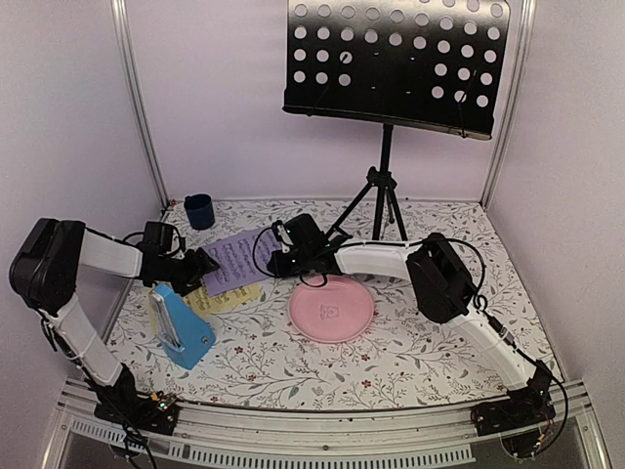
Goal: Set up the instrument practice props
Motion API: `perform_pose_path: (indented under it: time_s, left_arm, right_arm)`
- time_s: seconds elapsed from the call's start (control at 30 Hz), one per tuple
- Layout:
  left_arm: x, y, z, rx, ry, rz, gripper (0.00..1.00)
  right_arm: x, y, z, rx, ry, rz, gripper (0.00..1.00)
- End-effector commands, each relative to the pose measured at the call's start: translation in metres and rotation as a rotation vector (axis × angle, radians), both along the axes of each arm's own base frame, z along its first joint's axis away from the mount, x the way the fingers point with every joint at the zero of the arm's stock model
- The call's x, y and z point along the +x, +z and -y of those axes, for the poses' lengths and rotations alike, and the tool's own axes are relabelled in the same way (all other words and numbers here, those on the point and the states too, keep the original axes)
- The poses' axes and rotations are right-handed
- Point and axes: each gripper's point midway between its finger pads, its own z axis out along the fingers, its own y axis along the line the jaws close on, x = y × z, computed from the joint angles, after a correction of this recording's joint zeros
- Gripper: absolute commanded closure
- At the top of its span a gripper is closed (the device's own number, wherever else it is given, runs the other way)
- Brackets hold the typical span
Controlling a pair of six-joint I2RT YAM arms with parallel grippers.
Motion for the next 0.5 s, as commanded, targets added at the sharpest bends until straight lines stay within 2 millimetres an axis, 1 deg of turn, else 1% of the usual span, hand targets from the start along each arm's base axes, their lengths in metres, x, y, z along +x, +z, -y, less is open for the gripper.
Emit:
perform_pose_path:
  time_s: [0.0, 0.07, 0.2, 0.33, 0.47]
  left_arm:
    - [-0.003, 0.005, 0.001, -0.016, 0.05, 0.007, 0.2]
    - [-0.001, 0.001, 0.004, -0.025, 0.038, 0.005, 0.2]
    - [0.011, 0.001, 0.019, -0.093, -0.023, 0.03, 0.21]
    - [0.023, 0.0, 0.03, -0.139, -0.062, 0.045, 0.22]
    - [0.033, 0.011, 0.041, -0.179, -0.087, 0.1, 0.22]
  right_arm:
    - [-0.015, -0.042, 0.007, -0.073, 0.024, -0.082, 0.88]
    - [-0.016, -0.041, 0.006, -0.071, 0.029, -0.081, 0.89]
    - [-0.016, -0.041, 0.005, -0.066, 0.039, -0.077, 0.9]
    - [-0.018, -0.04, 0.003, -0.063, 0.052, -0.073, 0.91]
    - [-0.017, -0.04, 0.003, -0.064, 0.057, -0.067, 0.93]
